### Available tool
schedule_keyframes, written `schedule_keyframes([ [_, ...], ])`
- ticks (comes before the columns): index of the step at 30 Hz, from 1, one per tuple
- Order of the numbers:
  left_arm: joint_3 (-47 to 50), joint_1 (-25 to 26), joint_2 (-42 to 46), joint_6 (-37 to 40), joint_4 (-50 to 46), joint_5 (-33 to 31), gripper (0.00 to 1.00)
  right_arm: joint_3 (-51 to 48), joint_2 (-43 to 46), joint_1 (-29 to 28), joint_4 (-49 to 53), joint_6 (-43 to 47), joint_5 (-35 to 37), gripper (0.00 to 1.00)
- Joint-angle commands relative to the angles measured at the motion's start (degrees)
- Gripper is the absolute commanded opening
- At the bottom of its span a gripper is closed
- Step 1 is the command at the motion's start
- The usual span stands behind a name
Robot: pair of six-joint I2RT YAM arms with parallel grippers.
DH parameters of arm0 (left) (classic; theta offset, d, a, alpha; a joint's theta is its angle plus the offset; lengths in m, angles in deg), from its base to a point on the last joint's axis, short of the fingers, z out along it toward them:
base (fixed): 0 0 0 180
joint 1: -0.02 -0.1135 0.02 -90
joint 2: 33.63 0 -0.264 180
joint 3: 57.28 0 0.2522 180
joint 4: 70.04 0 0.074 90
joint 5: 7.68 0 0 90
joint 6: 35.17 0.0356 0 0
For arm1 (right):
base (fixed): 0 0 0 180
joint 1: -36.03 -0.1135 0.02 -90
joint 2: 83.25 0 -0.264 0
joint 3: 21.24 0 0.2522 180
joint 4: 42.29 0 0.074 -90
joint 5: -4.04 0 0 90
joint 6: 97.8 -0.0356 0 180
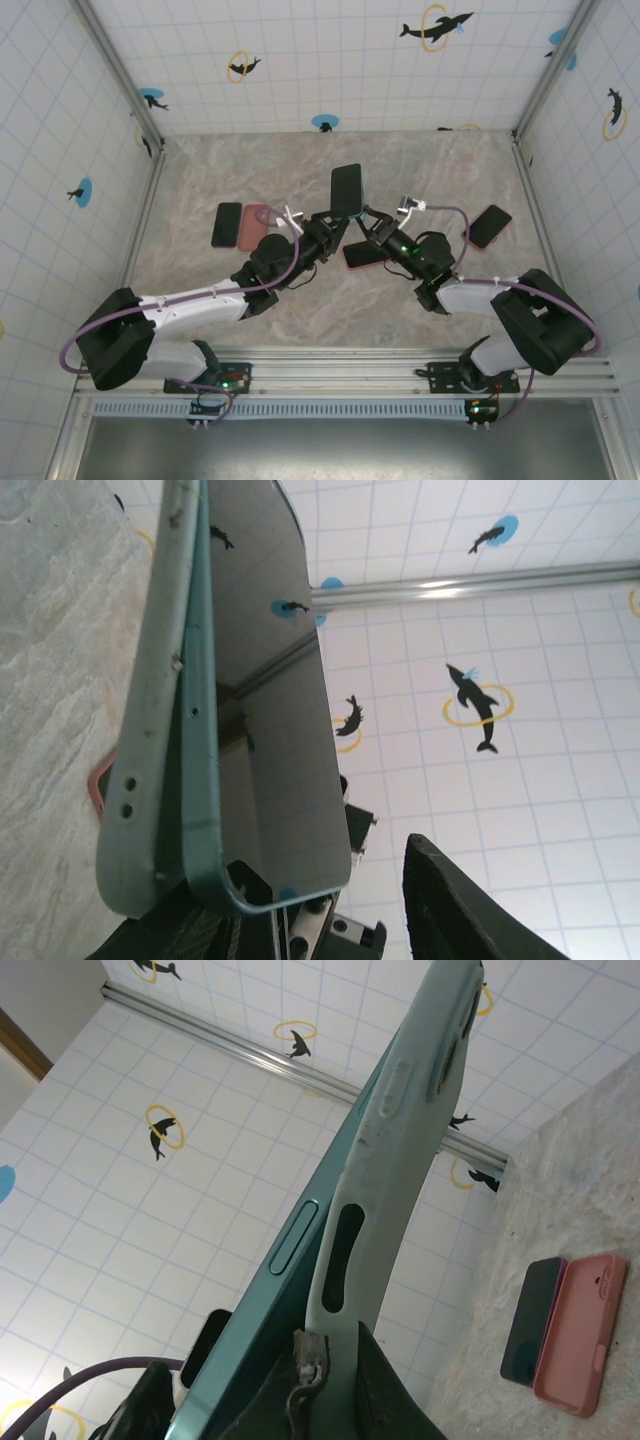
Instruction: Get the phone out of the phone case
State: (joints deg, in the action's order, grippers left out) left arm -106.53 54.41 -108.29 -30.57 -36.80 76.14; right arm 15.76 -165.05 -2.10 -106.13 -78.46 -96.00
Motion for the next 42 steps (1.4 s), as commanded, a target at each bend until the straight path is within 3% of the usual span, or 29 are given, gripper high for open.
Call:
schedule_keyframes([
  [1,0.25,-0.01,0.45,-2.02,0.12,-6.3,0.43,0.85,1.46,-1.31,-10.55,1.66,-0.18,0.0],
  [4,-0.32,-0.04,0.19,-2.14,0.66,-7.51,0.39,0.54,1.72,-1.9,-10.26,2.59,-0.72,0.0],
  [17,-4.25,-0.03,-0.77,-0.91,0.73,-4.99,0.06,0.52,1.82,-2.63,-4.49,5.1,1.68,0.0],
  [25,-6.52,0.08,0.41,0.75,-2.25,-3.17,0.04,3.01,0.79,-2.2,4.73,8.08,5.98,0.0],
  [28,-6.49,0.33,1.52,1.18,-3.57,-2.83,0.03,4.08,0.95,-1.84,8.19,13.39,7.68,0.0],
  [32,-6.83,0.31,2.83,2.68,-4.93,-2.88,0.02,4.66,1.99,-1.88,16.55,16.48,13.27,0.0],
  [37,-6.44,0.09,3.56,4.47,-6.59,-2.43,0.02,3.03,1.39,-0.48,15.82,15.75,15.32,0.0],
  [42,-2.59,-4.55,6.57,7.36,-11.2,1.25,0.02,2.22,0.21,-0.4,15.32,13.74,14.27,0.0],
])
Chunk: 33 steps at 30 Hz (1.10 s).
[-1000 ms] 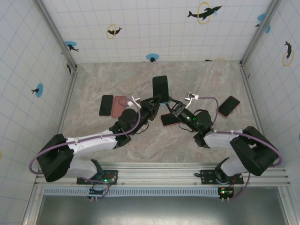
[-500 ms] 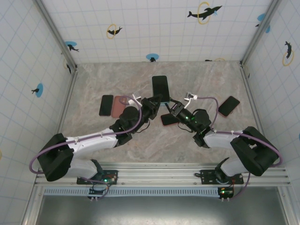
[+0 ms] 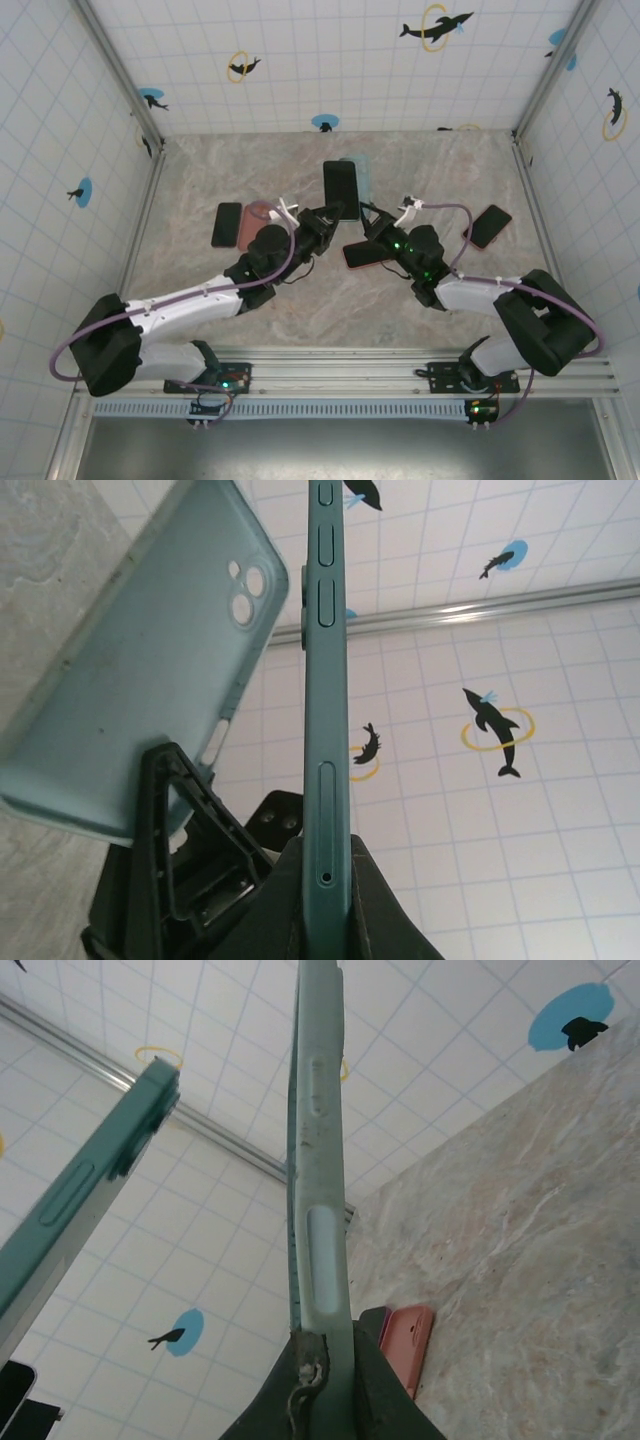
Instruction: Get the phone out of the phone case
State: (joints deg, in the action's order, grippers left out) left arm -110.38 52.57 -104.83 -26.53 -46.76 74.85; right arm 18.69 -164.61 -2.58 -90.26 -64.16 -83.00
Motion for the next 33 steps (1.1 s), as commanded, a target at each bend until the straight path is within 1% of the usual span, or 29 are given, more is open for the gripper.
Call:
schedule_keyframes([
  [1,2.09,-3.93,3.66,3.84,-2.17,3.91,0.02,-1.02,-0.44,0.08,-0.75,-1.03,1.25,0.0],
  [4,4.24,-8.42,4.87,6.31,-4.81,8.78,0.02,-1.4,-1.71,-0.2,-1.2,-2.66,0.82,0.0],
  [6,6.17,-11.53,5.02,7.91,-4.53,12.7,0.02,-1.23,-2.69,-0.7,-1.28,-3.48,0.4,0.0],
  [10,10.79,-18.36,4.07,7.76,-0.31,20.7,0.02,-1.12,-4.52,-2.07,-1.68,-4.4,0.55,0.0],
  [13,12.78,-22.54,3.11,9.46,-0.31,23.81,0.02,-1.14,-5.83,-2.78,-2.29,-5.15,0.39,0.0],
  [16,16.31,-26.43,1.44,8.36,4.35,26.6,0.02,-0.63,-7.25,-3.57,-2.26,-5.78,0.21,0.0],
  [18,17.31,-28.61,-0.73,8.29,6.69,29.99,0.02,0.09,-8.05,-4.05,-1.97,-5.86,0.19,0.0],
  [19,16.99,-30.49,-2.22,8.62,7.03,32.22,0.01,0.49,-8.43,-4.26,-1.58,-5.87,0.19,0.0],
  [23,15.51,-33.26,-7.29,10.96,6.6,36.55,0.01,1.72,-9.76,-4.97,-0.76,-6.04,-0.06,0.0],
  [28,13.11,-34.78,-12.47,12.72,6.47,38.61,0.02,2.35,-11.07,-5.6,-0.74,-6.29,-0.08,0.0],
  [33,11.81,-36.05,-18.49,11.55,10.66,40.33,0.03,2.82,-12.39,-5.79,-0.95,-6.44,-0.52,0.0],
])
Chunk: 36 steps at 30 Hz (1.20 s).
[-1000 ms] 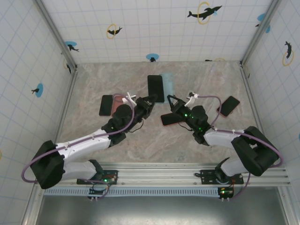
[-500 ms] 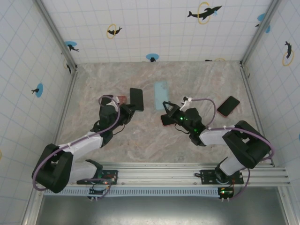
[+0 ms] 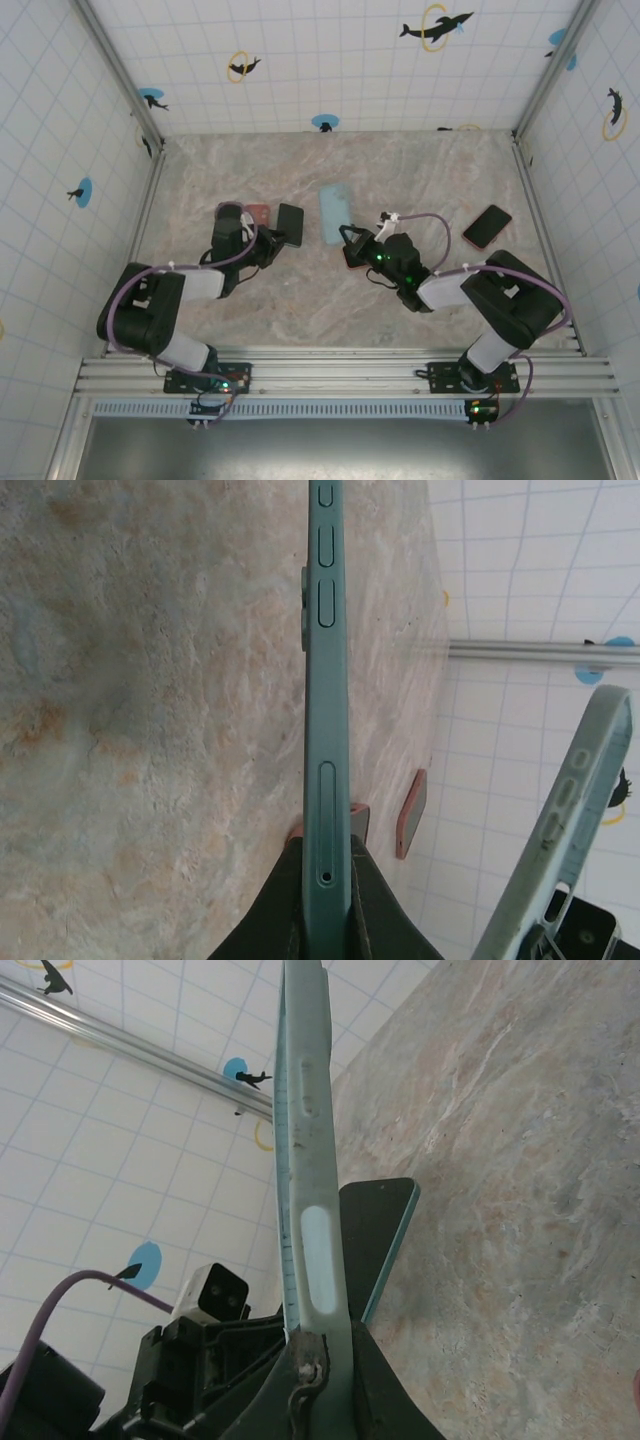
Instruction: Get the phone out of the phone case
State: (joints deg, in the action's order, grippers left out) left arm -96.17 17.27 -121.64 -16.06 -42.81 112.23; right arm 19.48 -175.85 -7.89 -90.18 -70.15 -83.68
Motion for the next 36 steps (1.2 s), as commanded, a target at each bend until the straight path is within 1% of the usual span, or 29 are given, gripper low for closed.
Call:
schedule_keyframes([
  [1,-3.01,-0.8,-2.61,1.09,6.74,2.8,0.03,2.08,-1.42,-0.49,-1.09,-0.56,0.02,0.0],
  [6,-4.86,-0.82,-6.21,1.92,5.57,1.26,0.04,1.96,-2.36,-0.6,-1.3,-1.08,0.05,0.0],
  [10,-5.47,-0.88,-9.07,1.13,6.46,0.69,0.05,2.27,-3.35,-0.57,-0.47,-1.68,-0.06,0.0],
  [16,-6.69,-0.99,-11.68,1.55,5.72,-1.58,0.07,2.55,-4.34,-0.57,0.43,-2.38,-0.35,0.0],
  [19,-6.93,-1.25,-13.37,0.12,7.71,-1.61,0.09,2.4,-5.13,-0.58,-0.28,-3.08,-0.57,0.0],
  [23,-6.95,-1.48,-14.73,-0.96,9.05,-1.27,0.14,2.39,-5.75,-0.51,-1.01,-3.96,-0.98,0.0],
  [26,-7.47,-1.45,-14.75,0.66,6.13,-0.74,0.19,2.43,-6.1,-0.39,-0.97,-4.08,-1.22,0.0],
  [30,-8.64,-1.49,-14.14,5.2,-1.11,-1.46,0.25,2.8,-6.7,-0.26,-1.23,-4.36,-1.45,0.0],
  [36,-8.1,-1.49,-14.12,6.91,-3.44,-2.42,0.35,3.33,-7.33,-0.23,-1.23,-4.55,-1.85,0.0],
])
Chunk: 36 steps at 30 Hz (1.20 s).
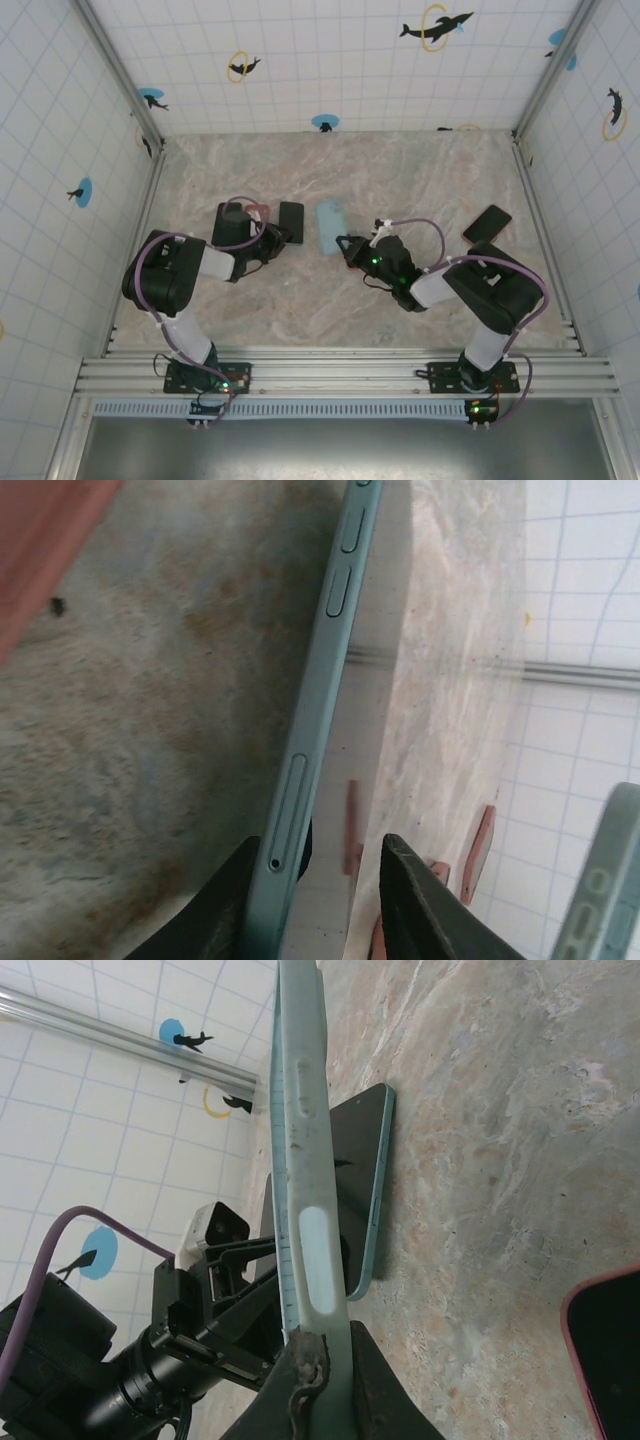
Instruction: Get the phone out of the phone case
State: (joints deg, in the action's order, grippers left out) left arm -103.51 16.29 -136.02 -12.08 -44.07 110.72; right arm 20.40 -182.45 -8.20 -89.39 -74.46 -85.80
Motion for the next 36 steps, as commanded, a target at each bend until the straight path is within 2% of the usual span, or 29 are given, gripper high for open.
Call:
schedule_keyframes([
  [1,-0.8,-0.53,0.35,3.5,-3.11,-1.3,0.36,2.42,-0.73,0.07,-1.86,-0.24,0.19,0.0],
  [9,-0.14,-0.6,0.6,6.5,-7.16,-3.17,0.41,2.86,-0.56,0.01,0.15,0.58,0.26,0.0],
  [12,-0.23,-0.61,1.21,7.99,-9.63,-4.22,0.49,3.43,-0.65,-0.21,1.71,1.25,0.36,0.0],
  [19,-0.44,-0.75,2.88,12.39,-15.55,-5.78,0.57,5.64,-2.5,-0.68,3.77,1.86,1.66,0.0],
  [27,-1.8,-0.74,4.6,18.52,-23.51,-8.99,0.59,9.96,-6.36,-2.14,10.14,-0.43,8.3,0.0],
  [29,-1.41,-0.78,4.96,18.82,-23.7,-9.0,0.59,10.71,-7.68,-2.33,9.23,-1.21,9.11,0.0],
  [36,-0.84,-0.91,6.2,20.85,-26.49,-9.86,0.63,15.55,-11.03,-3.06,15.67,-3.83,12.77,0.0],
])
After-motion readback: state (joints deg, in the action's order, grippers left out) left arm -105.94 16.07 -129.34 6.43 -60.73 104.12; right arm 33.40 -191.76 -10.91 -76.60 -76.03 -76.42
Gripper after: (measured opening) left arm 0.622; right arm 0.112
